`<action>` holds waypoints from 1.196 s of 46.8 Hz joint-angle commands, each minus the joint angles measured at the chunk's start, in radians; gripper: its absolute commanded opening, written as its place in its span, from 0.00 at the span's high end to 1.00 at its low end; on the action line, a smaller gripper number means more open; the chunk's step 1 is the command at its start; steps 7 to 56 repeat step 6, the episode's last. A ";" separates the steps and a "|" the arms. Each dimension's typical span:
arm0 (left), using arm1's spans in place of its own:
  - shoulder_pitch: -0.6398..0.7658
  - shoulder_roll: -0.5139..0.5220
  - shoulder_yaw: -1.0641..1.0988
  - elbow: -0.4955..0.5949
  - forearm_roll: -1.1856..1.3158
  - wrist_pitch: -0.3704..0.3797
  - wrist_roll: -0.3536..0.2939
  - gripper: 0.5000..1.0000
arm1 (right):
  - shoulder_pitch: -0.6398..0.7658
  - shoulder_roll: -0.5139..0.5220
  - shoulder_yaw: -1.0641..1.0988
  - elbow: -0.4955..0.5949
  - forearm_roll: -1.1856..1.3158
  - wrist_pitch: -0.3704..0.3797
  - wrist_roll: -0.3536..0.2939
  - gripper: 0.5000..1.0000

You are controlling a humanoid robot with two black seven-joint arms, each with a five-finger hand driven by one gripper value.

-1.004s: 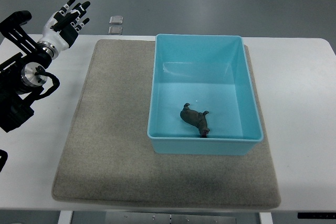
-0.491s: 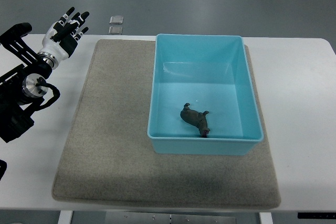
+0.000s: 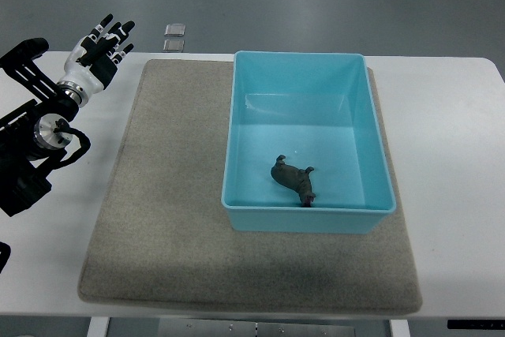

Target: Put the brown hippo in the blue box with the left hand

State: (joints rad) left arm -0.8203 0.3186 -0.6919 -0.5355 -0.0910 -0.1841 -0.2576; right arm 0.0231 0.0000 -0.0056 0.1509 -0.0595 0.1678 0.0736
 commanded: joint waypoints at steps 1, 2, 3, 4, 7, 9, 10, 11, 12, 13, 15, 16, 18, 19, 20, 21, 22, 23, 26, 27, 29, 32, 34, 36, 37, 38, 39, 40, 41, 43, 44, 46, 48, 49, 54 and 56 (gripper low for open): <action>0.000 -0.001 0.000 0.000 0.000 0.000 0.000 0.00 | 0.000 0.000 -0.004 -0.001 0.001 0.001 -0.001 0.13; 0.000 -0.001 0.000 0.000 0.000 0.000 0.000 0.00 | -0.002 0.000 -0.005 -0.002 0.000 0.001 -0.001 0.13; 0.000 -0.001 0.000 0.000 0.000 0.000 0.000 0.01 | -0.002 0.000 -0.008 -0.002 -0.003 -0.002 -0.001 0.13; 0.000 -0.001 0.000 0.000 0.000 0.000 0.000 0.00 | -0.003 0.000 -0.008 -0.002 -0.003 -0.001 -0.001 0.13; 0.000 -0.001 0.000 0.000 0.000 0.000 0.000 0.00 | -0.003 0.000 -0.010 -0.001 -0.006 0.001 -0.003 0.13; 0.000 -0.001 0.000 0.000 0.000 0.000 0.000 0.00 | -0.003 0.000 -0.010 -0.001 -0.006 0.001 -0.003 0.13; 0.000 -0.001 0.000 0.000 0.000 0.000 0.000 0.00 | -0.003 0.000 -0.010 -0.001 -0.006 0.001 -0.003 0.13; 0.000 -0.001 0.000 0.000 0.000 0.000 0.000 0.00 | -0.003 0.000 -0.010 -0.001 -0.006 0.001 -0.003 0.13; 0.000 -0.001 0.000 0.000 0.000 0.000 0.000 0.00 | -0.003 0.000 -0.010 -0.001 -0.006 0.001 -0.003 0.13; 0.000 -0.001 0.000 0.000 0.000 0.000 0.000 0.00 | -0.003 0.000 -0.010 -0.001 -0.006 0.001 -0.003 0.13; 0.000 -0.001 0.000 0.000 0.000 0.000 0.000 0.00 | -0.003 0.000 -0.010 -0.001 -0.006 0.001 -0.003 0.13; 0.000 -0.001 0.000 0.000 0.000 0.000 0.000 0.00 | -0.003 0.000 -0.010 -0.001 -0.006 0.001 -0.003 0.13; 0.000 -0.001 0.000 0.000 0.000 0.000 0.000 0.00 | -0.003 0.000 -0.010 -0.001 -0.006 0.001 -0.003 0.13; 0.000 -0.001 0.000 0.000 0.000 0.000 0.000 0.00 | -0.003 0.000 -0.010 -0.001 -0.006 0.001 -0.003 0.13; 0.000 -0.001 0.000 0.000 0.000 0.000 0.000 0.00 | -0.003 0.000 -0.010 -0.001 -0.006 0.001 -0.003 0.13; 0.000 -0.001 0.000 0.000 0.000 0.000 0.000 0.00 | -0.003 0.000 -0.010 -0.001 -0.006 0.001 -0.003 0.13; 0.000 -0.001 0.000 0.000 0.000 0.000 0.000 0.00 | -0.003 0.000 -0.010 -0.001 -0.006 0.001 -0.003 0.13; 0.000 -0.001 0.000 0.000 0.000 0.000 0.000 0.00 | -0.003 0.000 -0.010 -0.001 -0.006 0.001 -0.003 0.13; 0.000 -0.001 0.000 0.000 0.000 0.000 0.000 0.00 | -0.003 0.000 -0.010 -0.001 -0.006 0.001 -0.003 0.13; 0.000 -0.001 0.000 0.000 0.000 0.000 0.000 0.00 | -0.003 0.000 -0.010 -0.001 -0.006 0.001 -0.003 0.13; 0.000 -0.001 0.000 0.000 0.000 0.000 0.000 0.00 | -0.003 0.000 -0.010 -0.001 -0.006 0.001 -0.003 0.13; 0.000 -0.001 0.000 0.000 0.000 0.000 0.000 0.00 | -0.003 0.000 -0.010 -0.001 -0.006 0.001 -0.003 0.13; 0.000 -0.001 0.000 0.000 0.000 0.000 0.000 0.00 | -0.003 0.000 -0.010 -0.001 -0.006 0.001 -0.003 0.13; 0.000 -0.001 0.000 0.000 0.000 0.000 0.000 0.00 | -0.003 0.000 -0.010 -0.001 -0.006 0.001 -0.003 0.13; 0.000 -0.001 0.000 0.000 0.000 0.000 0.000 0.00 | -0.003 0.000 -0.010 -0.001 -0.006 0.001 -0.003 0.13; 0.000 -0.001 0.000 0.000 0.000 0.000 0.000 0.00 | -0.003 0.000 -0.010 -0.001 -0.006 0.001 -0.003 0.13; 0.000 -0.001 0.000 0.000 0.000 0.000 0.000 0.00 | -0.003 0.000 -0.010 -0.001 -0.006 0.001 -0.003 0.13; 0.000 -0.001 0.000 0.000 0.000 0.000 0.000 0.00 | -0.003 0.000 -0.010 -0.001 -0.006 0.001 -0.003 0.13; 0.000 -0.001 0.000 0.000 0.000 0.000 0.000 0.00 | -0.003 0.000 -0.010 -0.001 -0.006 0.001 -0.003 0.13; 0.000 -0.001 0.000 0.000 0.000 0.000 0.000 0.00 | -0.003 0.000 -0.010 -0.001 -0.006 0.001 -0.003 0.13; 0.000 -0.001 0.000 0.000 0.000 0.000 0.000 0.00 | -0.003 0.000 -0.010 -0.001 -0.006 0.001 -0.003 0.13; 0.000 -0.001 0.000 0.000 0.000 0.000 0.000 0.00 | -0.003 0.000 -0.010 -0.001 -0.006 0.001 -0.003 0.13; 0.000 -0.001 0.000 0.000 0.000 0.000 0.000 0.00 | -0.003 0.000 -0.010 -0.001 -0.006 0.001 -0.003 0.13; 0.000 -0.001 0.000 0.000 0.000 0.000 0.000 0.00 | -0.003 0.000 -0.010 -0.001 -0.006 0.001 -0.003 0.13; 0.000 -0.001 0.000 0.000 0.000 0.000 0.000 0.00 | -0.003 0.000 -0.010 -0.001 -0.006 0.001 -0.003 0.13; 0.000 -0.001 0.000 0.000 0.000 0.000 0.000 0.00 | -0.003 0.000 -0.010 -0.001 -0.006 0.001 -0.003 0.13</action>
